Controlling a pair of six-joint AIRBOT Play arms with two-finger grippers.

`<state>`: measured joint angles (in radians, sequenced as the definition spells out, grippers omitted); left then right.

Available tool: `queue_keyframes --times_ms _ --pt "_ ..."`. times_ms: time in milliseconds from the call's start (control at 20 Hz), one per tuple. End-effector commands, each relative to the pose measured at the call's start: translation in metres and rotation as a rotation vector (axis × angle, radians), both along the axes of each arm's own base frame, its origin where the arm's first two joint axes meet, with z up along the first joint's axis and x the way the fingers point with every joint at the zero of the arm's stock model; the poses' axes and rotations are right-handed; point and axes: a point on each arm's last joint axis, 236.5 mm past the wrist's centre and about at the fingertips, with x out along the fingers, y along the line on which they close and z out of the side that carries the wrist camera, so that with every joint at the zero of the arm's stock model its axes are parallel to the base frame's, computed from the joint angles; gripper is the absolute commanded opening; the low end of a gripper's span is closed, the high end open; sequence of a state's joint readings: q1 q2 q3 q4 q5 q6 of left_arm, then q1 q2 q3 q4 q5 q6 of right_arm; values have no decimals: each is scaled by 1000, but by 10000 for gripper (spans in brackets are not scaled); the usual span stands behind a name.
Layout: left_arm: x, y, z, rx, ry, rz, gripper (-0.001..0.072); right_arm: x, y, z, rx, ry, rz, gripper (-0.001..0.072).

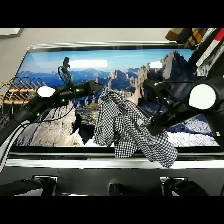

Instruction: Fold the clothes and pants, and hang the long-sleeved shirts on hangers.

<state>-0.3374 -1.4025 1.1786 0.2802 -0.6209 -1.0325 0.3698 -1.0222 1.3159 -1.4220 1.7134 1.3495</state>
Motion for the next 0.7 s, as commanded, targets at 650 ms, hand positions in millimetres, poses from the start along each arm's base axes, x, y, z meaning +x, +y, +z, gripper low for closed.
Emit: queue_keyframes --times_ms 650 --pt "3 1 107 30 -283 -37 8 57 30 -47 41 11 -80 25"
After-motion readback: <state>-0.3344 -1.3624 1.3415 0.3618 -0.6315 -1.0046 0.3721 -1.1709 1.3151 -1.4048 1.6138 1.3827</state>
